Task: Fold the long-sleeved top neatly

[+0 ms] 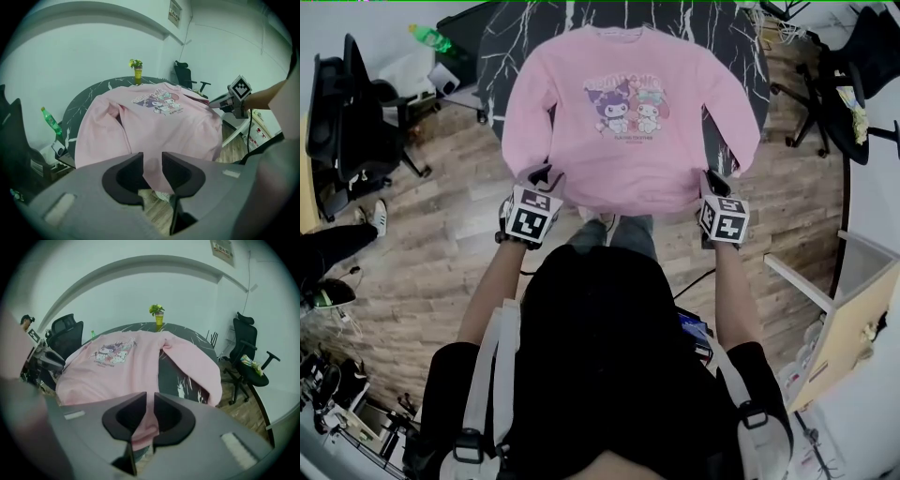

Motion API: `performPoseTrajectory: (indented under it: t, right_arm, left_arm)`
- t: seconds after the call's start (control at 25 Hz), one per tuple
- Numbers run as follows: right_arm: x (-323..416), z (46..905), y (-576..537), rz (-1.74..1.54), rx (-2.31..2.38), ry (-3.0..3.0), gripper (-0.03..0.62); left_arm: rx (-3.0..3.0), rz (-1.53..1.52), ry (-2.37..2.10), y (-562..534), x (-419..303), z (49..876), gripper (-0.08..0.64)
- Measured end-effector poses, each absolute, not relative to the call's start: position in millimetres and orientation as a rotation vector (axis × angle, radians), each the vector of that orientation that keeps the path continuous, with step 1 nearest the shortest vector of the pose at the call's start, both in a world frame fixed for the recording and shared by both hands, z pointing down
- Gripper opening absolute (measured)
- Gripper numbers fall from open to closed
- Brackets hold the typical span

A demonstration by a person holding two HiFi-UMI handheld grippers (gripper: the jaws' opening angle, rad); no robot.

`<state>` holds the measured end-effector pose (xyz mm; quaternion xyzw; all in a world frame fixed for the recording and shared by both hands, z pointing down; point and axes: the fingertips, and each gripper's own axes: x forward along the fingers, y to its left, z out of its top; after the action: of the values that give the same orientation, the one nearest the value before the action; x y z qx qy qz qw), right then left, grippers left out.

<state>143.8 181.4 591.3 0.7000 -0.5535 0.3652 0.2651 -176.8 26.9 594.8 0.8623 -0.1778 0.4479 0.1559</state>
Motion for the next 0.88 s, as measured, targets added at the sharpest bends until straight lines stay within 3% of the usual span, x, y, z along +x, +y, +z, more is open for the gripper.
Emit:
performPoseTrajectory:
  t: [0.88]
  right_arm:
    - [219.7, 568.5, -62.7, 0.739, 1.702, -1.729, 0.061]
  left_arm:
    - [2.465, 1.243, -0.753, -169.5, -93.5, 571.8, 0.141]
